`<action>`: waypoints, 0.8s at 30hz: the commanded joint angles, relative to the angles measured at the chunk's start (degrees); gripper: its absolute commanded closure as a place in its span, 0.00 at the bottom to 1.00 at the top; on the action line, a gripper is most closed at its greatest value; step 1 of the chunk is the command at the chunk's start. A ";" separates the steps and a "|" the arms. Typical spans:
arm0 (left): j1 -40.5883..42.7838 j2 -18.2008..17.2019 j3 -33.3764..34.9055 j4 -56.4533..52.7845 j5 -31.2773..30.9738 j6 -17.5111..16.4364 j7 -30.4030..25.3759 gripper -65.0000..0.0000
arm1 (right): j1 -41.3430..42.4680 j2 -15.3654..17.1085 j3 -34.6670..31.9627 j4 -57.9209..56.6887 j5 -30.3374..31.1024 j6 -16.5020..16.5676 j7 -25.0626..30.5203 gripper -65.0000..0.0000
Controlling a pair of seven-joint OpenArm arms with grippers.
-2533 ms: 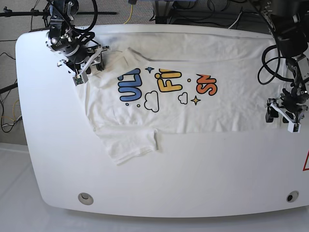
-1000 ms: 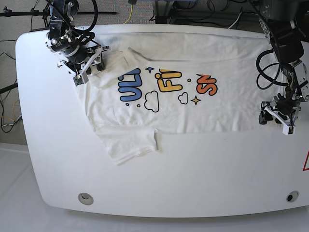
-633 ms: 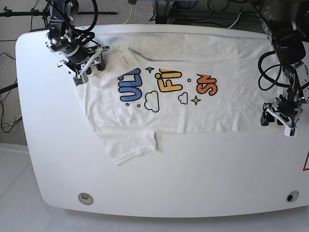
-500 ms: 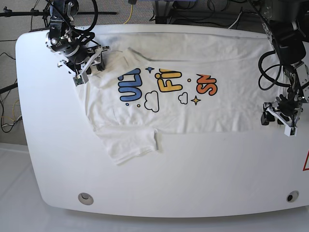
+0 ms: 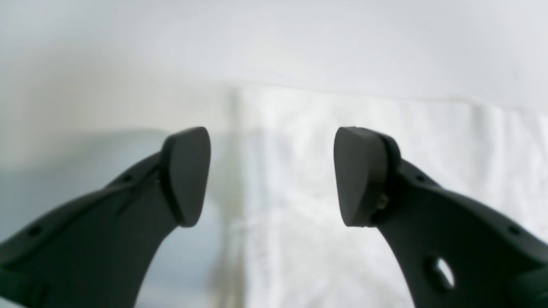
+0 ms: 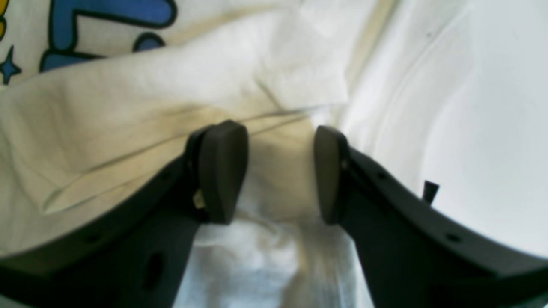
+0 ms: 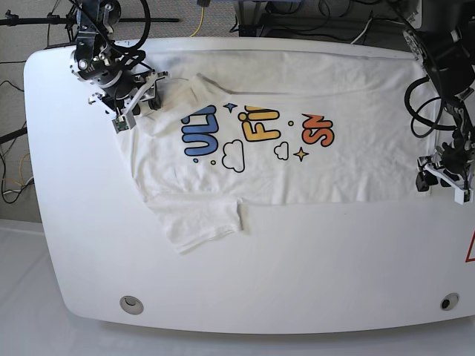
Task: Fold the T-shirt properly
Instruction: 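Lower the left gripper and pinch the shirt's side edge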
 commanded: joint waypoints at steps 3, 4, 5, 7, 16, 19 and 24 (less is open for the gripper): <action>-1.45 -1.28 0.45 0.49 -0.21 0.00 -1.77 0.36 | 1.28 0.57 0.37 0.38 0.18 0.36 0.03 0.56; -1.52 -1.34 0.55 0.41 -0.20 0.05 -1.87 0.36 | 1.48 0.58 0.39 0.33 0.19 0.34 -0.03 0.56; -1.58 -1.41 0.64 0.32 -0.20 0.10 -1.96 0.36 | 1.67 0.58 0.41 0.28 0.20 0.32 -0.09 0.56; -1.68 -1.54 0.95 0.05 -0.10 0.33 -2.03 0.36 | 2.05 0.59 0.42 0.14 0.18 0.37 -0.15 0.56; -2.63 -2.09 1.05 -1.51 -0.33 0.21 -2.59 0.36 | 1.63 0.60 0.29 0.36 0.28 0.31 0.20 0.56; -2.88 -2.18 1.02 -1.87 -0.29 0.13 -2.76 0.36 | 1.59 0.65 0.27 0.47 0.31 0.33 0.29 0.55; -2.74 -2.26 0.99 -1.34 -0.28 0.16 -2.79 0.36 | 1.76 0.45 0.12 0.89 0.30 0.39 0.16 0.55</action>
